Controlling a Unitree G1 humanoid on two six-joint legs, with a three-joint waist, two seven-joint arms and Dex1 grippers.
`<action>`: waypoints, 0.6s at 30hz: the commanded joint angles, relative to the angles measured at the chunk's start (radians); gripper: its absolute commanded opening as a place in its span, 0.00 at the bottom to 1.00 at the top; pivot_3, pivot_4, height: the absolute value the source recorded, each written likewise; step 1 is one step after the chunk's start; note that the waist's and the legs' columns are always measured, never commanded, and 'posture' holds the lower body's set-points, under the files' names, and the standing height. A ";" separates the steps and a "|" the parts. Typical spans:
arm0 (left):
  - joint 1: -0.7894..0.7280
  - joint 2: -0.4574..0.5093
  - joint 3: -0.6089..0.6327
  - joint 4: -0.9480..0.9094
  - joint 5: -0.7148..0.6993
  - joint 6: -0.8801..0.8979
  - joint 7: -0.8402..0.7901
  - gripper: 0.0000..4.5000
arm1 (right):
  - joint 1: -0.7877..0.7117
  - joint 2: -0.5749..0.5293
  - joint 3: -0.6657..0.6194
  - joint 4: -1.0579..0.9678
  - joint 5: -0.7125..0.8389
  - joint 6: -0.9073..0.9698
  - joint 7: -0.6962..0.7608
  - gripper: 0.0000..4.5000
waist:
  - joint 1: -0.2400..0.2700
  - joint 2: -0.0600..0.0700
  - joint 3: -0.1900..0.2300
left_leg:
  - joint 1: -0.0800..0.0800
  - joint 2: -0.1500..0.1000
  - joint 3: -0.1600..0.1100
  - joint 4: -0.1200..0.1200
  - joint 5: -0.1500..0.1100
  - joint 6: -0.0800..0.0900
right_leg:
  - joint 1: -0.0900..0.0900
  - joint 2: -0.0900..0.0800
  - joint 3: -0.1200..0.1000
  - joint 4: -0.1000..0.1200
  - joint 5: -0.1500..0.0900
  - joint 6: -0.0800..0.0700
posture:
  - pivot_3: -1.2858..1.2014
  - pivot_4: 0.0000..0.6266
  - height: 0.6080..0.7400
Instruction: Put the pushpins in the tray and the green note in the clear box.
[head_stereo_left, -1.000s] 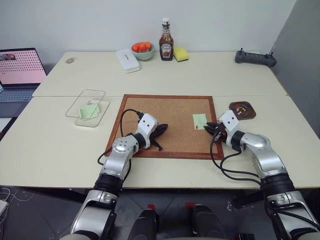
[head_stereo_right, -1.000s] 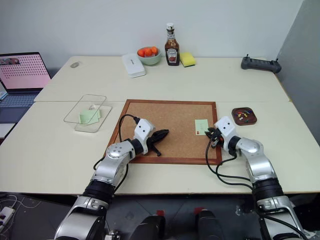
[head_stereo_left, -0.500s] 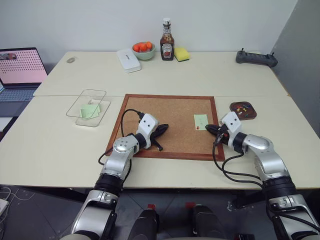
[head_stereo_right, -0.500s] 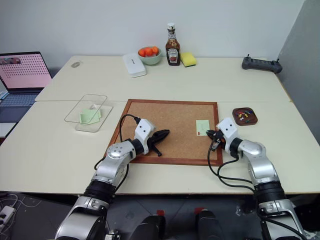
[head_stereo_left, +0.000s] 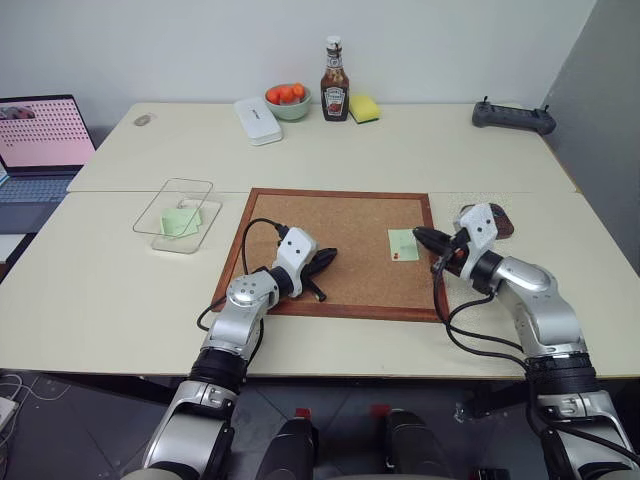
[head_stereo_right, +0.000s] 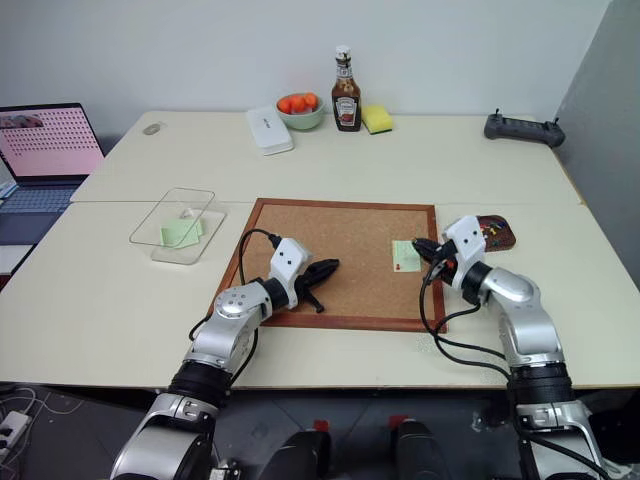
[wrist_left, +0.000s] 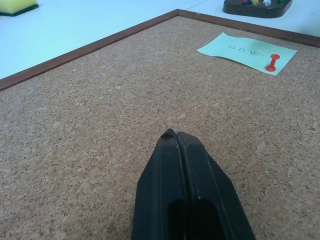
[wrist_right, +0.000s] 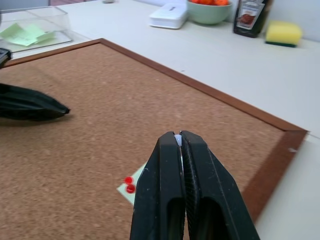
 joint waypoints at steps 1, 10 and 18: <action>0.020 -0.007 -0.034 0.021 0.020 0.018 -0.011 0.00 | -0.031 -0.113 -0.046 0.063 -0.108 -0.086 -0.063 0.01 | 0.001 0.000 0.000 | 0.000 0.000 0.000 0.000 0.000 0.000 | 0.000 0.000 0.000 0.000 0.000 0.000 | 0.52 0.24 1.00; 0.010 -0.006 -0.044 0.032 0.023 0.013 -0.023 0.00 | -0.164 -0.270 0.101 0.365 -0.424 -0.276 -0.196 0.01 | 0.000 0.000 0.000 | 0.000 -0.001 0.002 -0.001 0.000 0.001 | 0.000 0.000 0.000 -0.001 0.000 0.000 | 0.52 0.24 1.00; 0.013 -0.005 -0.046 0.029 0.025 0.012 -0.022 0.00 | -0.271 -0.248 0.168 0.587 -0.496 -0.367 -0.213 0.01 | 0.003 0.000 0.000 | -0.001 -0.001 0.002 0.000 0.000 0.001 | 0.000 -0.001 0.001 -0.002 0.001 0.001 | 0.52 0.24 1.00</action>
